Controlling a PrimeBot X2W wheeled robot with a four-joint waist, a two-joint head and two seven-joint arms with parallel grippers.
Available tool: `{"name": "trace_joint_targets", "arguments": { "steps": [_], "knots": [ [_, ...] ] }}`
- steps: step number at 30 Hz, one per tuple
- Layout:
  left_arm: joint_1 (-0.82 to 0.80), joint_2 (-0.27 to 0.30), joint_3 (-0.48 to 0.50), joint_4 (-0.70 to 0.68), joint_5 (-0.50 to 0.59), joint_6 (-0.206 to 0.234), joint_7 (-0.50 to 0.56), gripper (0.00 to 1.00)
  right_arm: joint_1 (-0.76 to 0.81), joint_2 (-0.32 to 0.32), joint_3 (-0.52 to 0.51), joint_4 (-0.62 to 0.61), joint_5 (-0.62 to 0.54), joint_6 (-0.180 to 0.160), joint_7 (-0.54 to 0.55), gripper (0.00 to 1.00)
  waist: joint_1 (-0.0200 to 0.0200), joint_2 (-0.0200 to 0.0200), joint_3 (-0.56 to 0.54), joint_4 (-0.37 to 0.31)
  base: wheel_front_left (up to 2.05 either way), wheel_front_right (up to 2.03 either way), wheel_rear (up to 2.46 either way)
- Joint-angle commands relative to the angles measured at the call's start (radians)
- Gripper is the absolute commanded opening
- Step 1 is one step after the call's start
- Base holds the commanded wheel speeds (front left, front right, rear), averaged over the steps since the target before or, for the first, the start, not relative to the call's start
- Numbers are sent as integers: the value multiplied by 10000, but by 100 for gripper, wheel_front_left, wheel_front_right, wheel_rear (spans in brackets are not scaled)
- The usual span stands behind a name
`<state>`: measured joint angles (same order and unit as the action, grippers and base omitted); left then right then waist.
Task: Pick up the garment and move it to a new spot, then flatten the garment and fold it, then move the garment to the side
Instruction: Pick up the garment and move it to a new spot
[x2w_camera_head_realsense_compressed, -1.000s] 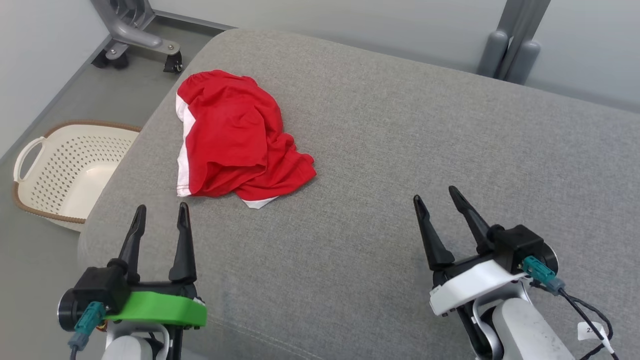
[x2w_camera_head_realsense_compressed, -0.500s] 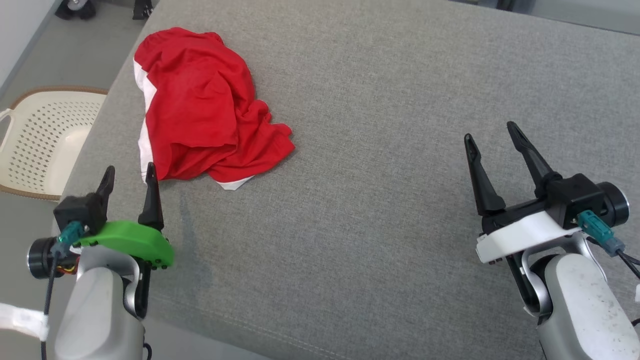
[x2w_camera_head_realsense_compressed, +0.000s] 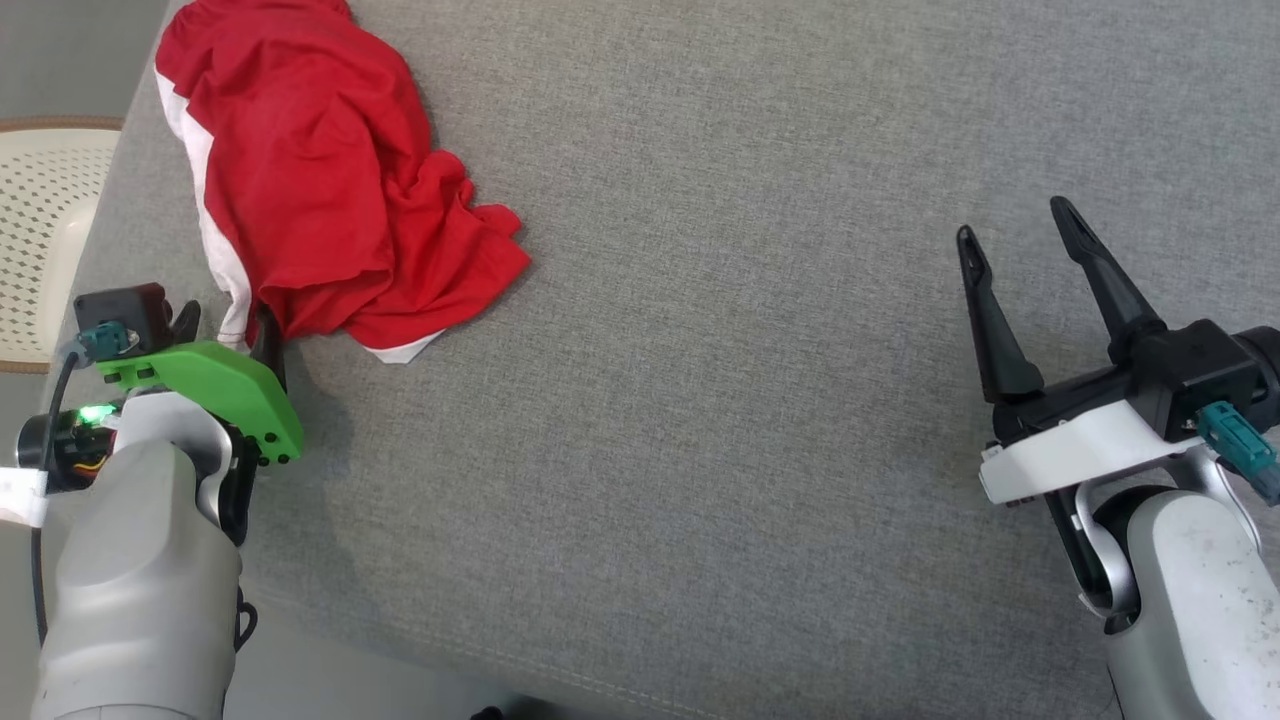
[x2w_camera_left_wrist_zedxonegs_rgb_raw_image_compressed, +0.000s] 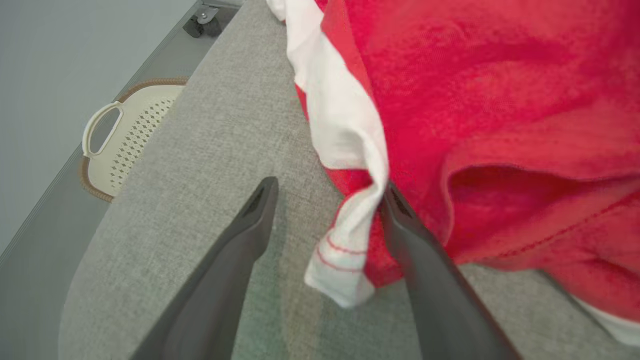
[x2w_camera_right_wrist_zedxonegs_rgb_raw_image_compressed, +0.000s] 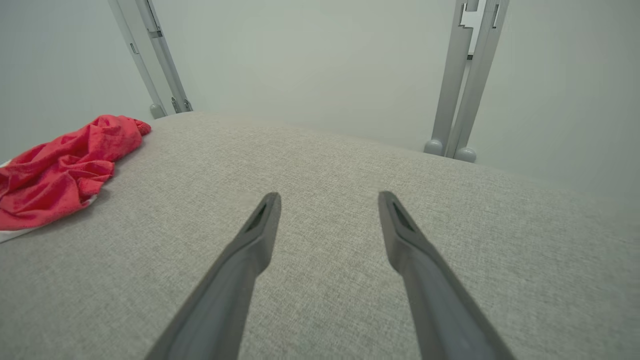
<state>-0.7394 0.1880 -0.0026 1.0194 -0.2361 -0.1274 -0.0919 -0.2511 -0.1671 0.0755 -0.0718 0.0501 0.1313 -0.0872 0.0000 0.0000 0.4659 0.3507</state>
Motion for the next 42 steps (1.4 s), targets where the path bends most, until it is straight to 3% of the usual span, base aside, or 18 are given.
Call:
{"name": "trace_joint_targets", "arguments": {
  "steps": [1,3,4,5,6,10,13,18,22,30,42],
  "knots": [
    [-200,30,-28,275,-98,-19,153,100,17,-13,-39,-86,-54,-10,24,100,0,0,106,-93,0,0,0],
    [-342,-17,-92,686,-255,-32,377,100,2,8,-50,-98,-75,-10,40,100,0,0,117,-114,0,0,0],
    [-401,-34,-144,819,-316,-35,424,76,-7,22,-43,-93,-88,-10,36,100,0,0,114,-126,0,0,0],
    [-452,-94,-229,920,-438,-39,463,4,-18,43,-30,-78,-96,-10,22,100,0,0,99,-139,0,0,0],
    [-470,-133,-287,955,-540,-41,447,0,-24,54,-24,-52,-93,-10,0,100,0,0,76,-146,0,0,0],
    [-400,-197,-632,848,-1281,-37,326,0,-15,156,8,144,-51,-10,-141,100,0,0,-150,-190,0,0,0],
    [-227,-445,-1080,44,-2432,-40,136,0,-14,262,28,336,25,-10,-314,100,0,0,-441,-271,0,0,0],
    [428,201,-2295,-1808,-4210,-28,41,0,68,492,57,823,176,-9,-688,100,0,0,-1193,-501,0,0,0],
    [786,515,-3006,-2886,-4946,-27,80,0,116,647,55,1150,310,-10,-948,100,0,0,-1690,-792,0,0,0],
    [1298,501,-4242,-4675,-5399,-28,249,0,172,926,-77,1602,470,-10,-1376,100,0,0,-2278,-1658,0,0,0],
    [1418,-751,-5511,-6145,-4802,241,55,0,13,1117,-168,1895,609,-10,-1682,100,0,0,-2383,-3350,0,0,0]
  ]
}}
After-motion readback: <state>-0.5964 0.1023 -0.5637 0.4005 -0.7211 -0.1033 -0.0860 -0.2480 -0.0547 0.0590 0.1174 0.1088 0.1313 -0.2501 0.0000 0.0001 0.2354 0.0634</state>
